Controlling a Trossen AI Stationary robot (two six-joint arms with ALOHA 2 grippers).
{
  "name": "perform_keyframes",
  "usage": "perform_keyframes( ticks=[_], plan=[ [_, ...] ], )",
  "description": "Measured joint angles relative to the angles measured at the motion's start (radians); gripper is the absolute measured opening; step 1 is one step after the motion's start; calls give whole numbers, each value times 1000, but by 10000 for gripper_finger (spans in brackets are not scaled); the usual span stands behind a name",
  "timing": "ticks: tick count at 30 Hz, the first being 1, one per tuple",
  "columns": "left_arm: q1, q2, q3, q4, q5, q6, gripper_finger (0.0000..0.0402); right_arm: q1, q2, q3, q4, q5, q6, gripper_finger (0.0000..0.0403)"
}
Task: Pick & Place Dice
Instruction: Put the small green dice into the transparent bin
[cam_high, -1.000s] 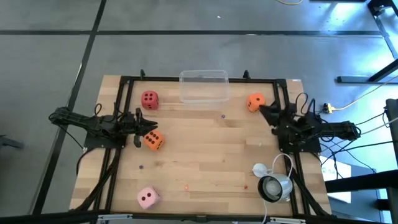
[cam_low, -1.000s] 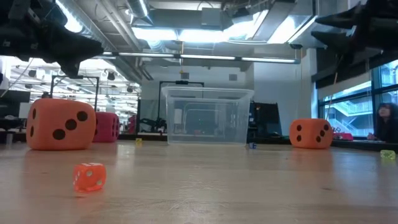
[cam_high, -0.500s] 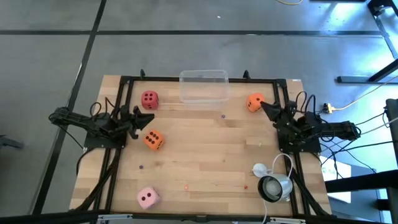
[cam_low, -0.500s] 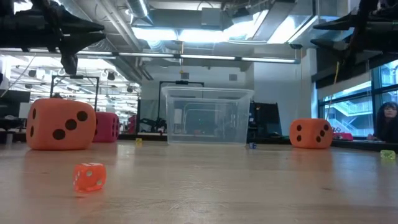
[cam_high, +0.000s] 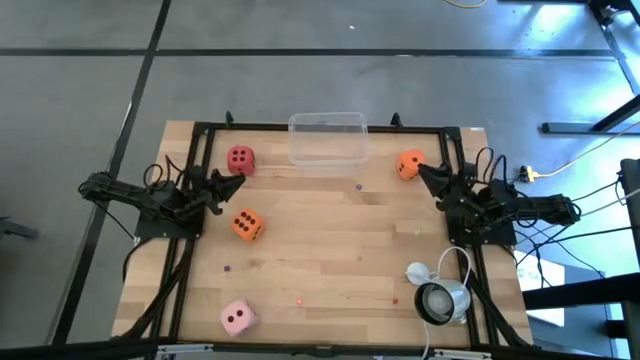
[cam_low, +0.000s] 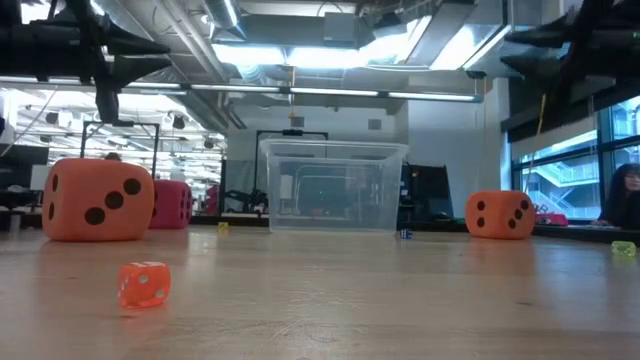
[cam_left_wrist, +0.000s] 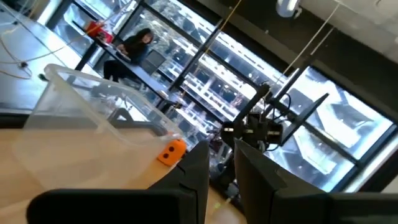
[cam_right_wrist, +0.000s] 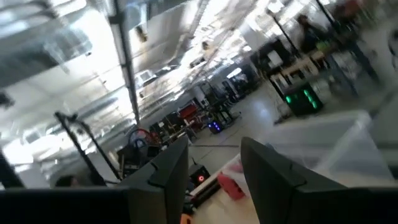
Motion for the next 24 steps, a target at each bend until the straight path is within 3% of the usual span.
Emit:
perform_keyframes(
  ticks=[4,9,15,21,24],
  plan=[
    [8,0,1,51,1,-3,70,0,35,122,-79,-3,-192,149],
    [34,28,35,30,38,-35,74,0,150,395,-479,2,-310,149],
    [55,172,169,-119,90,-6,108,0,369,661,-862,33,-210,155],
    [71,338,360,-264,133,128,168,0,574,916,-1192,15,115,179],
    [77,394,442,-302,161,210,195,0,665,1012,-1359,-26,182,188]
  ],
)
